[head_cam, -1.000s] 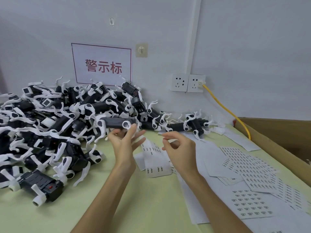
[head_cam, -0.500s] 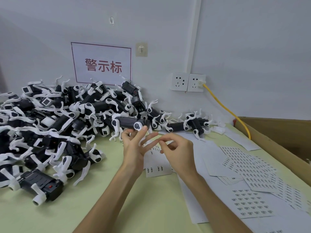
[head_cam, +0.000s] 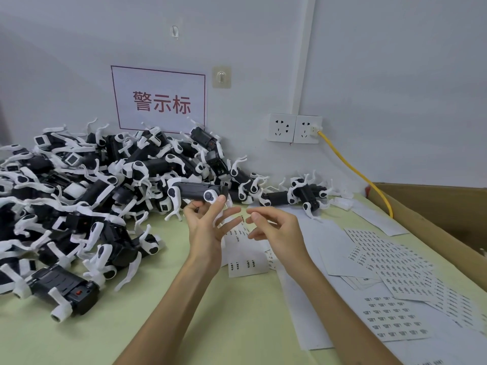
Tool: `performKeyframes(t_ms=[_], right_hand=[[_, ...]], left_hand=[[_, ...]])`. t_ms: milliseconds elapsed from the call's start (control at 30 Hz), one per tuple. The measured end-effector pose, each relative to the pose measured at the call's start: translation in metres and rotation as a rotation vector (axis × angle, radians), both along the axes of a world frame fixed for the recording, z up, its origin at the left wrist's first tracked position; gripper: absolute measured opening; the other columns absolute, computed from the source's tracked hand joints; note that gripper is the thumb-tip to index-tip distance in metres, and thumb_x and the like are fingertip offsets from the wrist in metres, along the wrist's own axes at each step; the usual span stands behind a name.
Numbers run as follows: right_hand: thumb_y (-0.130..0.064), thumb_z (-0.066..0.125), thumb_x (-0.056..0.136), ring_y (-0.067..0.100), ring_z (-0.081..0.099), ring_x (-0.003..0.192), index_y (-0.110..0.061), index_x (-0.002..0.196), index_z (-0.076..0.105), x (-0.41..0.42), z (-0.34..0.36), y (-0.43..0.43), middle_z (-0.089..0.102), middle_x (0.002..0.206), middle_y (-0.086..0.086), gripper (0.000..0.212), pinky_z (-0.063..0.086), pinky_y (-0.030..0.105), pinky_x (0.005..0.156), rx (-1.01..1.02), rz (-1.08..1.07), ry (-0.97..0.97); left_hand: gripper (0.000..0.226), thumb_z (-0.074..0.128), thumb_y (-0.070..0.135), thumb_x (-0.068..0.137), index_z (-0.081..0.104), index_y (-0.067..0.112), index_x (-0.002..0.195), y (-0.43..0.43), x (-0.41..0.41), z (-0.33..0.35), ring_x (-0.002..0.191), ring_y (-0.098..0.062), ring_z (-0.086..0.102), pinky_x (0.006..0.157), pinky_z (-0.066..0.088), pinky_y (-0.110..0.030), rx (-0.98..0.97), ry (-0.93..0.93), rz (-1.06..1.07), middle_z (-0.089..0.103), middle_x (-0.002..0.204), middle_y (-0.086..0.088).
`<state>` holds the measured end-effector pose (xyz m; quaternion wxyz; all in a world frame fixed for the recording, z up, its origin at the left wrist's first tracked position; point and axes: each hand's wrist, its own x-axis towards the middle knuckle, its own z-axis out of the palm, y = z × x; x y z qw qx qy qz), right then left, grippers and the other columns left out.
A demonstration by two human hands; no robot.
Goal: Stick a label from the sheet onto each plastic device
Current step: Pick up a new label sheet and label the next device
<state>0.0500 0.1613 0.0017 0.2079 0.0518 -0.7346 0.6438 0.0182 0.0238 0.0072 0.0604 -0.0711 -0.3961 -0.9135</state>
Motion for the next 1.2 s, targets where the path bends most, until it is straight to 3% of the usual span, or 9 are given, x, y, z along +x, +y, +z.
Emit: performKeyframes(t_ms=[300, 400, 567, 700, 767, 900, 1000, 1133, 1200], right_hand=[[-0.017, 0.071, 0.091, 0.012, 0.066, 0.062, -0.021, 0.086, 0.077, 0.000, 0.000, 0.003, 0.074, 0.076, 0.000, 0.009, 0.056, 0.023, 0.067, -0.011, 0.111, -0.127], [-0.015, 0.073, 0.089, 0.011, 0.065, 0.061, -0.020, 0.086, 0.077, -0.001, 0.000, 0.003, 0.073, 0.074, -0.002, 0.007, 0.054, 0.021, 0.065, 0.005, 0.089, -0.122], [-0.017, 0.077, 0.085, 0.010, 0.066, 0.061, -0.021, 0.082, 0.077, -0.002, 0.000, 0.004, 0.074, 0.076, -0.002, 0.005, 0.055, 0.023, 0.066, 0.028, 0.031, -0.124], [-0.031, 0.083, 0.080, 0.010, 0.066, 0.060, -0.020, 0.081, 0.077, -0.002, -0.001, 0.005, 0.074, 0.076, -0.002, 0.013, 0.055, 0.024, 0.066, 0.033, -0.007, -0.125], [-0.034, 0.084, 0.078, 0.010, 0.066, 0.060, -0.020, 0.079, 0.077, -0.003, -0.001, 0.005, 0.073, 0.075, -0.002, 0.015, 0.055, 0.028, 0.068, 0.045, -0.031, -0.131], [-0.029, 0.083, 0.079, 0.011, 0.065, 0.060, -0.021, 0.079, 0.078, -0.003, -0.002, 0.007, 0.073, 0.073, -0.004, 0.010, 0.054, 0.029, 0.068, 0.067, -0.069, -0.124], [-0.026, 0.082, 0.079, 0.011, 0.064, 0.059, -0.022, 0.077, 0.078, -0.002, -0.001, 0.008, 0.073, 0.072, -0.006, 0.006, 0.053, 0.022, 0.064, 0.035, -0.066, -0.133], [-0.023, 0.082, 0.079, 0.010, 0.063, 0.059, -0.016, 0.082, 0.078, -0.002, 0.000, 0.008, 0.074, 0.075, -0.002, 0.009, 0.053, 0.020, 0.063, 0.012, -0.065, -0.155], [-0.024, 0.082, 0.079, 0.010, 0.062, 0.059, -0.014, 0.082, 0.077, -0.002, 0.000, 0.008, 0.074, 0.075, -0.002, 0.011, 0.054, 0.022, 0.064, 0.019, -0.075, -0.155]], left_hand=[[0.037, 0.073, 0.010, 0.090, 0.039, 0.019, 0.102, 0.002, 0.001, -0.003, 0.074, -0.022, 0.073, 0.065, 0.060, -0.030, -0.083, 0.079, 0.006, 0.052, 0.094, -0.001], [0.046, 0.077, 0.019, 0.078, 0.039, 0.020, 0.103, 0.003, 0.001, -0.004, 0.073, -0.025, 0.073, 0.066, 0.059, -0.031, -0.132, 0.134, 0.015, 0.048, 0.096, -0.001], [0.050, 0.076, 0.021, 0.076, 0.036, 0.018, 0.107, 0.005, -0.001, -0.010, 0.072, -0.027, 0.072, 0.070, 0.059, -0.030, -0.238, 0.228, 0.022, 0.042, 0.102, -0.006], [0.057, 0.082, 0.030, 0.068, 0.035, 0.022, 0.098, 0.005, 0.001, -0.011, 0.068, -0.023, 0.060, 0.080, 0.060, -0.050, -0.338, 0.328, 0.029, 0.042, 0.087, 0.010], [0.057, 0.081, 0.030, 0.067, 0.033, 0.022, 0.097, 0.006, 0.003, -0.011, 0.066, -0.016, 0.051, 0.081, 0.054, -0.057, -0.364, 0.345, 0.018, 0.039, 0.085, 0.007], [0.055, 0.080, 0.016, 0.071, 0.032, 0.020, 0.098, 0.007, 0.001, -0.015, 0.066, -0.014, 0.054, 0.068, 0.054, -0.031, -0.407, 0.371, -0.011, 0.045, 0.086, 0.007], [0.050, 0.075, 0.010, 0.075, 0.033, 0.019, 0.101, 0.008, 0.002, -0.015, 0.071, -0.021, 0.057, 0.069, 0.055, -0.030, -0.422, 0.380, -0.024, 0.052, 0.095, -0.001], [0.047, 0.073, 0.008, 0.077, 0.035, 0.018, 0.102, 0.008, 0.004, -0.014, 0.066, -0.017, 0.061, 0.068, 0.055, -0.026, -0.428, 0.390, -0.028, 0.061, 0.088, 0.015], [0.048, 0.074, 0.008, 0.076, 0.035, 0.018, 0.104, 0.008, 0.004, -0.014, 0.064, -0.017, 0.063, 0.068, 0.055, -0.027, -0.422, 0.381, -0.025, 0.062, 0.090, 0.014]])
